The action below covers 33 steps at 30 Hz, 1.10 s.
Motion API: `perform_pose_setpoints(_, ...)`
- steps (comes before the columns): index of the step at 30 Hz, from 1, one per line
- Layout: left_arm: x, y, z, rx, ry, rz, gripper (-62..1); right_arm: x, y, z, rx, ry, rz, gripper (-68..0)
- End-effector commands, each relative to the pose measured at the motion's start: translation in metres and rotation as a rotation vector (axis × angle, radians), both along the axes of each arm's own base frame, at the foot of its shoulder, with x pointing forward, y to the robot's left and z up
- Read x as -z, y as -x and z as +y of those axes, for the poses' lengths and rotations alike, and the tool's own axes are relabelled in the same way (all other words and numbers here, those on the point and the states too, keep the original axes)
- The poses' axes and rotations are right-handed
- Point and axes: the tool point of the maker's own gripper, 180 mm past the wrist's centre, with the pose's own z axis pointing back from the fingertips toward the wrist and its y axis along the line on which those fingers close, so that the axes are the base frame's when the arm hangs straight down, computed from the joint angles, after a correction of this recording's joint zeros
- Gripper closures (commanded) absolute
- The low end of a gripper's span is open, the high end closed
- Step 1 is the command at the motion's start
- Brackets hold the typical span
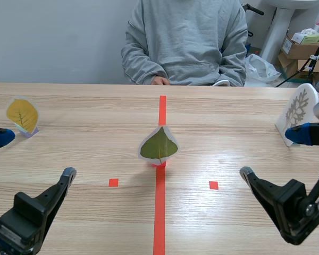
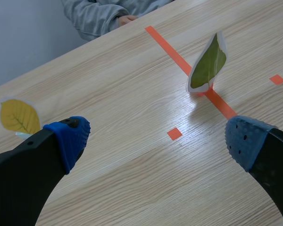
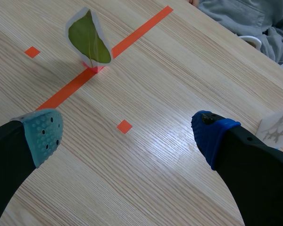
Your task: Do the leaf sorting experiment
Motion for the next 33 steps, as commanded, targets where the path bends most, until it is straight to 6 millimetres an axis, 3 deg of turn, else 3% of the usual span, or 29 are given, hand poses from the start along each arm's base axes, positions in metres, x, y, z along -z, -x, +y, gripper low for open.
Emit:
perform_pose_setpoints(1, -0.008, -0.002, -0.003, 0.009, 0.009, -0.028, -61.3, -0.004, -0.004, -0.001, 0.002, -0.003, -0.019, -55.6)
perform_pose_setpoints(20, -0.006, -0.002, -0.002, 0.005, 0.004, -0.016, -61.3, -0.004, -0.004, -0.001, 0.002, -0.003, -0.019, -55.6)
perform_pose_setpoints(27, 0.009, -0.005, -0.004, 0.043, -0.037, 0.059, -61.3, -0.004, -0.004, -0.001, 0.002, -0.003, -0.019, -55.6)
perform_pose_setpoints(33, 0.047, -0.010, -0.011, 0.180, -0.046, 0.140, -61.3, -0.004, -0.004, -0.001, 0.002, -0.003, -0.019, -55.6)
